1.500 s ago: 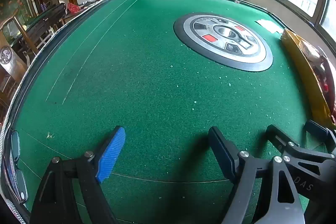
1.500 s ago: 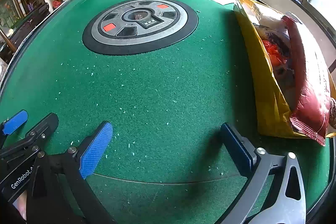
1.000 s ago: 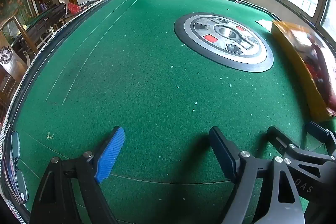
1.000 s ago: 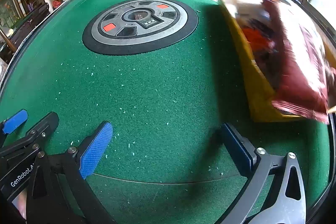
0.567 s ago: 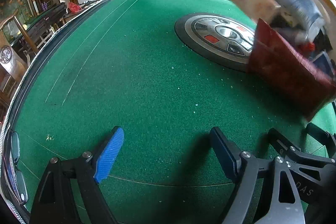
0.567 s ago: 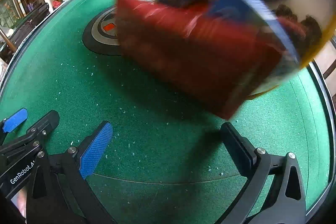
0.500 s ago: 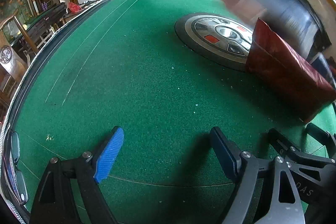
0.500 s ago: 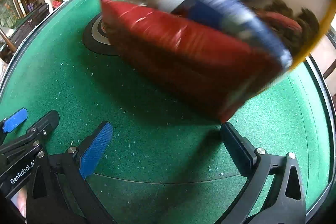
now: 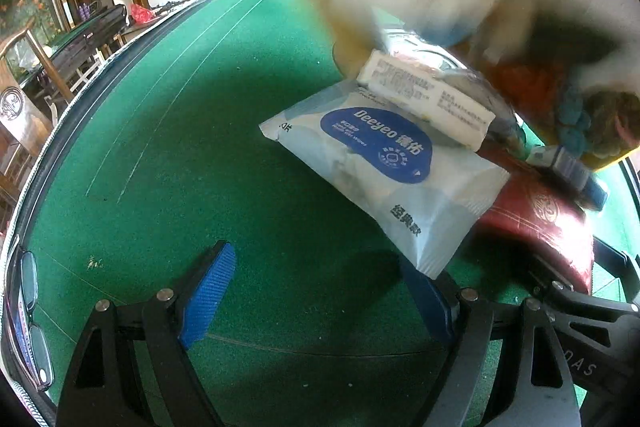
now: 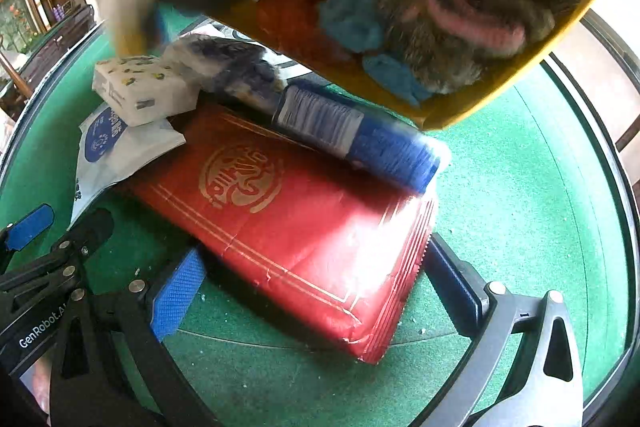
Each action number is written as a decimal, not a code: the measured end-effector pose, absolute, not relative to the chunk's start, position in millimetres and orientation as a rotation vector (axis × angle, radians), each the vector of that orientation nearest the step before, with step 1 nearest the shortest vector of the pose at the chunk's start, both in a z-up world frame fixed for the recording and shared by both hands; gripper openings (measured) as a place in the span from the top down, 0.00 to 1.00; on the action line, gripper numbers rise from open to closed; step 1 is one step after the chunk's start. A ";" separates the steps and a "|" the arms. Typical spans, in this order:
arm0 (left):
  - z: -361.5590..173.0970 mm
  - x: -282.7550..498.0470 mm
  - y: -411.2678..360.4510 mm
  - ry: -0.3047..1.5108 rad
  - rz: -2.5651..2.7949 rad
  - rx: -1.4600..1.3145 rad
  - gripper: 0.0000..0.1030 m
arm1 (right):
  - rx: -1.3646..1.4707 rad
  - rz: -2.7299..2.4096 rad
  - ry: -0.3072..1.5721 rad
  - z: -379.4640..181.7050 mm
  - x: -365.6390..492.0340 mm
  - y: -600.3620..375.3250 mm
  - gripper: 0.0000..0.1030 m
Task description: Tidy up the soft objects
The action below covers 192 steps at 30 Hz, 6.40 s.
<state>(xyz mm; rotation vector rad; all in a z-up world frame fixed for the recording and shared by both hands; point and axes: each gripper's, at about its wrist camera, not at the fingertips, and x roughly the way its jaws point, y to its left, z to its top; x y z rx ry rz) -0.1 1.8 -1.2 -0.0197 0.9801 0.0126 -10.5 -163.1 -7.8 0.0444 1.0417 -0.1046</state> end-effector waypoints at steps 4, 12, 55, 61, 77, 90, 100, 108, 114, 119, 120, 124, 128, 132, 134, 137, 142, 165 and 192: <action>-1.1 0.0 1.7 0.980 0.013 -0.020 0.18 | 0.045 -0.104 1.041 -7.9 -13.2 -162.6 0.00; -1.1 0.2 1.8 0.981 0.013 -0.020 0.18 | 0.045 -0.104 1.041 -9.0 -11.9 -161.7 0.00; -0.8 0.5 1.9 0.981 0.013 -0.020 0.18 | 0.045 -0.105 1.042 -8.1 -13.6 -161.9 0.00; -0.8 0.5 1.8 0.982 0.013 -0.020 0.18 | 0.045 -0.105 1.041 -8.0 -13.6 -161.7 0.00; -0.8 0.5 1.8 0.982 0.013 -0.020 0.18 | 0.045 -0.105 1.041 -8.4 -13.5 -161.7 0.00; -0.8 0.4 1.8 0.982 0.013 -0.019 0.17 | 0.018 -0.053 1.043 -8.5 -13.3 -163.8 0.00; -0.9 -0.5 1.6 0.982 0.013 -0.020 0.17 | -0.063 0.220 1.123 -0.3 -39.5 -184.2 0.00; -0.9 -1.9 1.6 0.983 0.014 -0.019 0.16 | 0.095 0.396 1.034 22.6 -87.2 -234.1 0.02; -1.7 -1.5 2.6 0.986 0.023 -0.022 0.00 | 0.176 0.303 0.946 38.7 -79.2 -275.7 0.19; -5.0 -2.1 4.8 1.005 0.035 -0.030 0.00 | 0.165 0.245 0.964 29.3 -54.2 -283.5 0.22; -5.0 -3.1 5.3 1.005 0.034 -0.032 0.00 | 0.163 0.235 0.969 28.1 -50.5 -285.8 0.22; -4.3 -4.1 5.0 1.005 0.032 -0.031 0.00 | 0.148 0.219 0.982 25.9 -36.1 -289.1 0.22; -4.1 -5.1 4.9 1.006 0.032 -0.030 0.00 | 0.132 0.224 1.009 15.2 -17.0 -285.2 0.22; -3.9 -5.2 5.1 1.006 0.032 -0.030 0.00 | 0.094 0.209 1.022 8.5 -15.6 -277.3 0.51; -3.9 -4.2 4.6 1.006 0.032 -0.030 0.00 | 0.110 0.212 1.001 13.1 -19.7 -279.9 0.51; -3.8 -4.1 5.2 1.008 0.035 -0.032 0.00 | 0.147 0.207 0.941 30.3 -30.7 -285.6 0.51; 0.2 -4.7 8.2 1.038 0.006 -0.051 0.02 | 0.173 0.242 0.795 75.1 -36.4 -284.8 0.51; 84.5 66.0 -37.9 1.006 -0.179 0.025 0.22 | 0.317 0.330 0.582 93.3 12.7 -294.3 0.51; 116.8 63.1 -60.0 0.935 -0.250 -0.074 0.85 | 0.428 0.247 0.566 97.6 16.7 -344.5 0.51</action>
